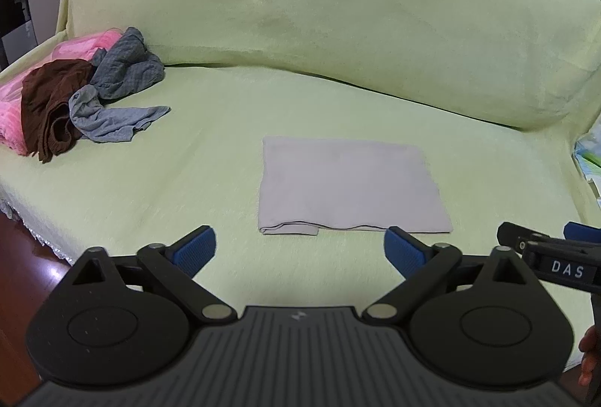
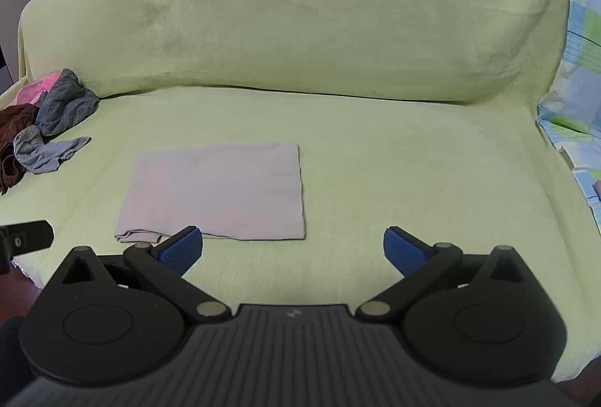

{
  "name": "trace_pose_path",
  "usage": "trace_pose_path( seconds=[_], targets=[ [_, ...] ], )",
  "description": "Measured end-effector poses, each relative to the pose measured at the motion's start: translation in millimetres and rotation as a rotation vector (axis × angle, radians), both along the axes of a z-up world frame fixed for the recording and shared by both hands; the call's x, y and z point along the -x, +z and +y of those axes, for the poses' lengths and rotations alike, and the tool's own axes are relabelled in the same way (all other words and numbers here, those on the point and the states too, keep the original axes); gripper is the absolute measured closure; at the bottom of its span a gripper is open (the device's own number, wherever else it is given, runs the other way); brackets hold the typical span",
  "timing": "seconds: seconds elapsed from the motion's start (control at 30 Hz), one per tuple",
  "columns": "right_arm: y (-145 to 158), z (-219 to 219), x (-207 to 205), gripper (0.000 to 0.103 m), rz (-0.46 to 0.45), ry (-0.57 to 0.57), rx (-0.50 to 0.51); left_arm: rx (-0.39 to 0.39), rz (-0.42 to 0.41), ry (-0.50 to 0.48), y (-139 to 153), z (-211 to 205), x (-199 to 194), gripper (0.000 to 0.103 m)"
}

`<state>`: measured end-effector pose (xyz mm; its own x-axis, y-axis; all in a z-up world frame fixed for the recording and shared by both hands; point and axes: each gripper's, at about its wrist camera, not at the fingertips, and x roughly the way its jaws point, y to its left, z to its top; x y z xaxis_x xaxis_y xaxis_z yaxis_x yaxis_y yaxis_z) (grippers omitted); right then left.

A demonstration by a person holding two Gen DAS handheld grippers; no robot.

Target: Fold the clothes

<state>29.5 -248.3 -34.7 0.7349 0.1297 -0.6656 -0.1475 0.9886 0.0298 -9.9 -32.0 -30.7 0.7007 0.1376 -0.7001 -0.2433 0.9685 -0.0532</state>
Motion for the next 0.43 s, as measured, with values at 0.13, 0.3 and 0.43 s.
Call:
trace_pose_path(
  seconds=[0.13,0.3,0.43],
  targets=[
    [-2.1,-1.3,-0.4,0.002,0.010,0.002,0.005,0.003,-0.017,-0.025,-1.3,-5.0,-1.0,0.001],
    [-5.5,-4.6,-1.7,0.002,0.020,-0.002,0.009,-0.035,-0.035,-0.020,-2.5,-10.8,-6.9,0.001],
    [-6.9,-7.9,-2.2,0.002,0.023,-0.012,0.005,-0.058,-0.034,-0.003,-1.8,-11.9,-9.9,0.001]
  ],
)
